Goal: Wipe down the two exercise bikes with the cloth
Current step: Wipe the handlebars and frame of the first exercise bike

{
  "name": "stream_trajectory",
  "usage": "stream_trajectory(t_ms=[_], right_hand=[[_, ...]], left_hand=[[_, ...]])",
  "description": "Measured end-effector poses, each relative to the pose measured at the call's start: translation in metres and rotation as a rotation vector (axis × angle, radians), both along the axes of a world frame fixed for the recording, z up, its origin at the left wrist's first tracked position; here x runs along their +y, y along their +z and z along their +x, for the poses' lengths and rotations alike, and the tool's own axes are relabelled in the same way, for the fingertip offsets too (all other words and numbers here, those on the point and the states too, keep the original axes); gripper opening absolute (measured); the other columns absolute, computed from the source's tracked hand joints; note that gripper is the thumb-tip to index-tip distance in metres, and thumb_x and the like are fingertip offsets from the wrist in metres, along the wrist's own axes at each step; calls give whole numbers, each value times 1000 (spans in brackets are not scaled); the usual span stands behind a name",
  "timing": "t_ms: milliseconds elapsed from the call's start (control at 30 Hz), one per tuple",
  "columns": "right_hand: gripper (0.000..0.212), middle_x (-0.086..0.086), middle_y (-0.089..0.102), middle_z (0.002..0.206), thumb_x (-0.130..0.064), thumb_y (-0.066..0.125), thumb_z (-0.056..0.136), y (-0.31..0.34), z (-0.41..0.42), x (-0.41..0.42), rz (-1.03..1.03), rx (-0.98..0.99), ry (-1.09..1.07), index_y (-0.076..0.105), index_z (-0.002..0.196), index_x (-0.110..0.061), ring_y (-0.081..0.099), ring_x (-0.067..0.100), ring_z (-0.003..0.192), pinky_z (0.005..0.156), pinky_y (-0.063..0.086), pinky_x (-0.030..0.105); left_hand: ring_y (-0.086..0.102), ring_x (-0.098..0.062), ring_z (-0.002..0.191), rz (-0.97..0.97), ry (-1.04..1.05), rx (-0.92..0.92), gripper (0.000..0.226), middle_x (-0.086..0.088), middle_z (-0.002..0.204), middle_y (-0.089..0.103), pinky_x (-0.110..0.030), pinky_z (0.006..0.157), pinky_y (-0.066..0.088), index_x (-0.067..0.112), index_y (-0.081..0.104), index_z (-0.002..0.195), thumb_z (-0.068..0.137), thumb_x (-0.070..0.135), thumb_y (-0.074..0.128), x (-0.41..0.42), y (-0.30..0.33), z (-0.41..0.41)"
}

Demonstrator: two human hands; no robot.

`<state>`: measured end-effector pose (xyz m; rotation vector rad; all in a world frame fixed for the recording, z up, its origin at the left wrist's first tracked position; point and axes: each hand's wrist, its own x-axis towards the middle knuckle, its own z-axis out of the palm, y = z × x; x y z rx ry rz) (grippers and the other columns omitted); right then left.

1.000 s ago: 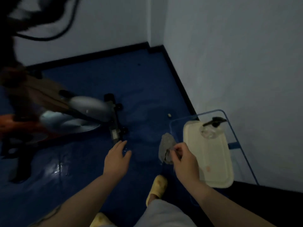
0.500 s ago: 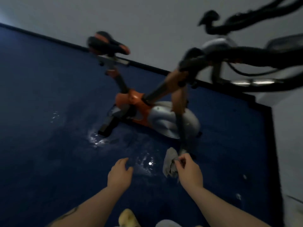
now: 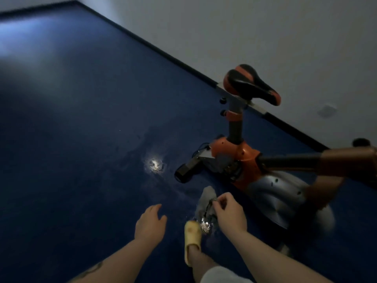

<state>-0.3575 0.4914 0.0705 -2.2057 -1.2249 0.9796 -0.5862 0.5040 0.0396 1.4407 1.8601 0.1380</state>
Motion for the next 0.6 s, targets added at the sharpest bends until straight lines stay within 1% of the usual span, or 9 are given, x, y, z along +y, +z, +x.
stream_trajectory(t_ms=[133, 267, 367, 500, 600], right_hand=[[15, -8, 63, 75, -36, 59, 90, -12, -21, 71, -32, 9, 81, 51, 81, -27, 59, 9, 68, 58, 47, 31], [15, -8, 63, 75, -34, 61, 88, -20, -31, 147, -117, 0, 166, 53, 78, -25, 60, 9, 70, 63, 52, 34], [16, -7, 62, 75, -34, 60, 88, -18, -40, 207, -141, -35, 207, 54, 78, -23, 60, 10, 69, 64, 51, 33], [15, -5, 63, 74, -33, 60, 88, -15, -60, 275, -168, -23, 193, 55, 79, -21, 60, 11, 69, 64, 51, 33], [15, -5, 64, 75, -35, 61, 87, -16, -79, 324, -197, 17, 184, 56, 78, -25, 61, 10, 70, 62, 50, 29]], left_hand=[[46, -18, 128, -23, 2, -8, 50, 2, 148, 41, -34, 105, 40, 22, 38, 143, 96, 32, 47, 59, -10, -15], [48, -17, 126, -48, 7, 59, 48, 3, 147, 41, -34, 104, 41, 22, 39, 142, 96, 33, 46, 137, -7, -46], [49, -18, 125, -39, 30, 98, 47, 2, 146, 44, -34, 102, 42, 21, 41, 142, 96, 31, 45, 201, -5, -71], [51, -22, 124, -67, 124, 42, 44, -2, 143, 48, -37, 102, 43, 19, 44, 139, 96, 30, 47, 261, -5, -95], [51, -21, 124, -104, 131, 23, 43, -1, 141, 50, -36, 102, 42, 20, 46, 138, 95, 30, 47, 308, -11, -112]])
